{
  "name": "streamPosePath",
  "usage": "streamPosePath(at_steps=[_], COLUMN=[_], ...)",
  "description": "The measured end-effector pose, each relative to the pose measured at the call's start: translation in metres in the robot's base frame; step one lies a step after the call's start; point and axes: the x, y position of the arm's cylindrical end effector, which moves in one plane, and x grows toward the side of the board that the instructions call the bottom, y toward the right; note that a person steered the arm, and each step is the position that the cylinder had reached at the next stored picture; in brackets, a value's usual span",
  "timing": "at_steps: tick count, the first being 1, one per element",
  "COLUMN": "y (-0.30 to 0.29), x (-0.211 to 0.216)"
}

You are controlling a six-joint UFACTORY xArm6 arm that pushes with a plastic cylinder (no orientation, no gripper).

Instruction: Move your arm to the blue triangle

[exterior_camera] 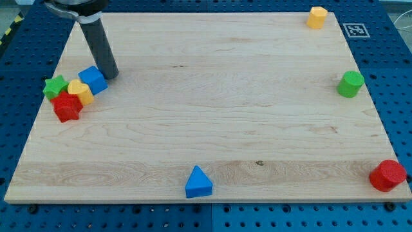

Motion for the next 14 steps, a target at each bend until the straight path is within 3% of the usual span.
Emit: streamPosePath(at_steps=[2,5,6,7,8,10,11,12,14], y=[0.013,-0.012,0.031,0.093,0.083,0.072,0.038,0.066,0.085], x=[0.003,0.004,0.012,0.045,0.118,0.130,0.159,0.221,0.234])
